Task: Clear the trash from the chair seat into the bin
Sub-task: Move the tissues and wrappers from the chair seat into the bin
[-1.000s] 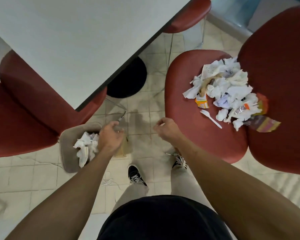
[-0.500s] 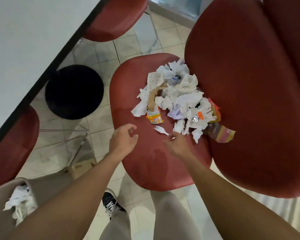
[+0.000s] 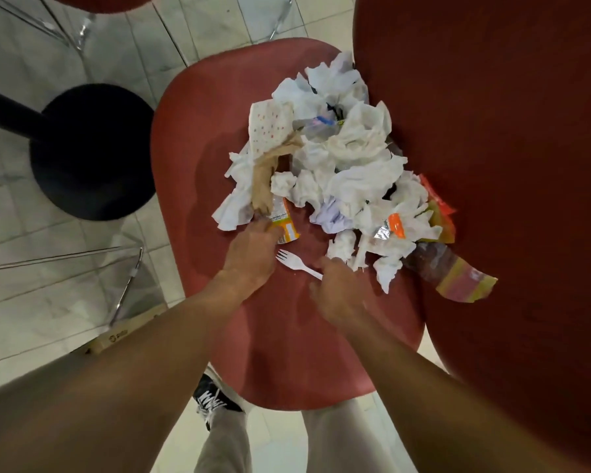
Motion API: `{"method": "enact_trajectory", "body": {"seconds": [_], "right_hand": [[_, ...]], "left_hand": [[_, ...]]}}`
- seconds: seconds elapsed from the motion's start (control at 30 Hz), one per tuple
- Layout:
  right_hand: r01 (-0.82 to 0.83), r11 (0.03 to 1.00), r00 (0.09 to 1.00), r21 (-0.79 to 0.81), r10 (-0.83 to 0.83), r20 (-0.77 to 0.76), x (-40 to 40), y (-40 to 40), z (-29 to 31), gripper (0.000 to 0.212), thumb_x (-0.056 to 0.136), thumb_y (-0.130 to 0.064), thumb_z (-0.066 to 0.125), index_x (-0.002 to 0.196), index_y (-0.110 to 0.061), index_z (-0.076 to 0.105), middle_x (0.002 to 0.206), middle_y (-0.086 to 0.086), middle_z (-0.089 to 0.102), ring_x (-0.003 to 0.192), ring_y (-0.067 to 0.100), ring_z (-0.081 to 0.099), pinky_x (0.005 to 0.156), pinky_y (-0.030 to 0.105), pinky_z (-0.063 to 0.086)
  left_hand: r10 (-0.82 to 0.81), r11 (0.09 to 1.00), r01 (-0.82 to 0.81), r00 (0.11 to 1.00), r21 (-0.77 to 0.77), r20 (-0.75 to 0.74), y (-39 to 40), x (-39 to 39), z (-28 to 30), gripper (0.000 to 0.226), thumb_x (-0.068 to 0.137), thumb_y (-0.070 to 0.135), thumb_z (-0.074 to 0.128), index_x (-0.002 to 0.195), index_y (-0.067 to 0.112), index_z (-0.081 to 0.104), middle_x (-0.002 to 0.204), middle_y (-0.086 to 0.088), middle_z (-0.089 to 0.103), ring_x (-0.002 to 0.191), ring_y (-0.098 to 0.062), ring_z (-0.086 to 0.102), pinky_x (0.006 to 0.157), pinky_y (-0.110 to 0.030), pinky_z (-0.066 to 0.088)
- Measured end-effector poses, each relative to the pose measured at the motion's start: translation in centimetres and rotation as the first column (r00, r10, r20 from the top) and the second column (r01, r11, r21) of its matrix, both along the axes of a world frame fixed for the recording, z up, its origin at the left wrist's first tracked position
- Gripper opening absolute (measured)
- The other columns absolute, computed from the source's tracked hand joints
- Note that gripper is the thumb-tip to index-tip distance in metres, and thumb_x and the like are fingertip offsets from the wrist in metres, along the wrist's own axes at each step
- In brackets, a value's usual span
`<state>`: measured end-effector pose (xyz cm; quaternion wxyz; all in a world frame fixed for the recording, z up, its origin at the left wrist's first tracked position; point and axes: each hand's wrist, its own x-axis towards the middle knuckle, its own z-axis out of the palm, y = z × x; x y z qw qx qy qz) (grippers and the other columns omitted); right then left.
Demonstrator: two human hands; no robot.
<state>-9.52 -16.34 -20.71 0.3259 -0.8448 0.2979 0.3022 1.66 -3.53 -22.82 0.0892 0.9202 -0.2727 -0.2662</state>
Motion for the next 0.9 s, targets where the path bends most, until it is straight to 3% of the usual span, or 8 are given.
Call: {"method": "enact_trajectory", "body": {"seconds": [0.17,0.27,0.43,0.6,0.73,0.9], "right_hand": [[-0.032,0.997,0.999,-0.073,0.033,0.004,-0.7,0.3,-1.3,0.040,0.088,-0.008,0.051,0.126,-0.019,0.056,0.117,0.006,0.054,0.110,0.027,0.052,0.087,0.038,0.049],[-0.011,0.998,1.000,-0.064,0.010,-0.015,-1.0,0.1,-1.3,0.030,0.087,-0.005,0.049,0.111,-0.016,0.062,0.107,0.006,0.059,0.099,0.027,0.057,0.076,0.036,0.049],[-0.011,0.999,0.998,-0.053,0.008,-0.061,-1.9,-0.1,0.2,0.013,0.084,-0.003,0.048,0.081,-0.012,0.057,0.086,0.005,0.058,0.078,0.023,0.057,0.057,0.027,0.034],[0.095,0.995,0.994,-0.039,-0.097,-0.059,-3.2,1.1,3.3,0.011,0.085,-0.014,0.050,0.087,-0.012,0.061,0.086,0.002,0.063,0.079,0.024,0.061,0.065,0.032,0.047],[0.119,0.992,0.990,-0.038,-0.121,-0.068,-3.8,3.6,6.4,0.017,0.084,-0.029,0.056,0.088,-0.018,0.069,0.085,0.002,0.070,0.075,0.023,0.063,0.063,0.027,0.043],[0.155,0.988,0.988,-0.019,-0.155,-0.002,-3.5,7.9,10.4,0.021,0.084,-0.013,0.054,0.096,-0.013,0.071,0.093,0.011,0.072,0.084,0.029,0.066,0.073,0.030,0.052]], "left_hand": [[-0.013,1.000,0.013,0.999,-0.013,0.045,0.2,0.3,-1.5,0.015,0.087,0.003,0.057,0.097,0.006,0.068,0.099,-0.011,0.060,0.095,-0.032,0.059,0.069,-0.044,0.054],[0.067,0.997,-0.067,0.998,-0.035,-0.004,0.4,-0.1,-0.8,0.018,0.092,0.012,0.053,0.097,0.008,0.070,0.097,-0.009,0.063,0.092,-0.031,0.061,0.069,-0.044,0.053],[0.193,0.974,-0.195,0.981,-0.112,-0.030,1.6,-1.7,2.2,0.017,0.091,0.014,0.055,0.092,0.011,0.071,0.090,-0.008,0.064,0.085,-0.030,0.062,0.066,-0.039,0.050],[0.264,0.945,-0.257,0.965,-0.202,0.006,4.3,-3.8,6.4,0.010,0.087,0.015,0.061,0.089,0.014,0.071,0.085,-0.005,0.063,0.079,-0.028,0.062,0.063,-0.035,0.047],[0.329,0.917,-0.308,0.943,-0.252,0.046,7.6,-4.6,10.1,0.009,0.085,0.017,0.063,0.089,0.018,0.071,0.084,-0.001,0.063,0.078,-0.025,0.062,0.065,-0.034,0.048],[0.424,0.880,-0.393,0.903,-0.269,0.071,12.8,-5.3,14.8,0.012,0.086,0.023,0.062,0.093,0.022,0.072,0.088,0.001,0.066,0.079,-0.025,0.063,0.066,-0.034,0.047]]}}
